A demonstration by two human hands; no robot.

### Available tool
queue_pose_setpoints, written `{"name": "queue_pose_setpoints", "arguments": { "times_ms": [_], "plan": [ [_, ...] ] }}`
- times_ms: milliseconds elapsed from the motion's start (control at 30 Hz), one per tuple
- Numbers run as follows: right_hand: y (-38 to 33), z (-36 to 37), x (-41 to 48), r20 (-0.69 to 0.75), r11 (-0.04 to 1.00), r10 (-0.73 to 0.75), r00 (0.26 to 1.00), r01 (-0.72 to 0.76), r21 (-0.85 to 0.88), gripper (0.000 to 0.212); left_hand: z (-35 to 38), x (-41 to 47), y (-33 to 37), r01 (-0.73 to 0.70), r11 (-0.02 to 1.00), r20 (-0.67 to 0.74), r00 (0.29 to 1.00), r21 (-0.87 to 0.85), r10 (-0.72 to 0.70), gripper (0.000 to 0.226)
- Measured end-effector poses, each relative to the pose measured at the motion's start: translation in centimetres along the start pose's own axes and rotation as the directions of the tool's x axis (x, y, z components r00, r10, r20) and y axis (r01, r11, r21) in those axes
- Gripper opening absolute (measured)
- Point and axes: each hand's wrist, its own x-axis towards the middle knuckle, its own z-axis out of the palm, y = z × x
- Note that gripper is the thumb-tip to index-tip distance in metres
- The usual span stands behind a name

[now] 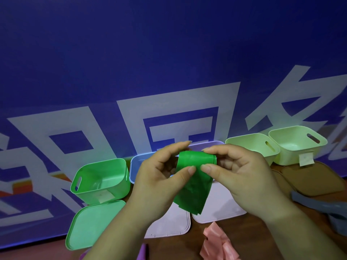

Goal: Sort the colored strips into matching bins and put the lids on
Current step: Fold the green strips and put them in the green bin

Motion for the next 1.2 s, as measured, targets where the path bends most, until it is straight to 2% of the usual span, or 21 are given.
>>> {"name": "queue_pose_setpoints", "arguments": {
  "times_ms": [167,700,1200],
  "plan": [
    [-0.19,-0.02,0.11,0.01,1.0,0.018,1.0,-0.018,-0.011,0.027,-0.42,0.19,-0.22,-0.069,0.995,0.003,0.998,0.078,0.069,0.034],
    [-0.48,0.24,0.41,0.054,0.999,0.05,0.997,-0.049,-0.024,0.02,-0.62,0.42,0.29,-0.032,0.999,-0.025,0.999,0.007,0.032,0.031],
    [-0.13,0.67,-0.12,0.059,0.993,-0.08,0.995,0.085,-0.084,0.035,-0.28,0.16,0.45,-0.003,1.0,-0.073,0.997,0.027,0.005,0.024]
  ]
}}
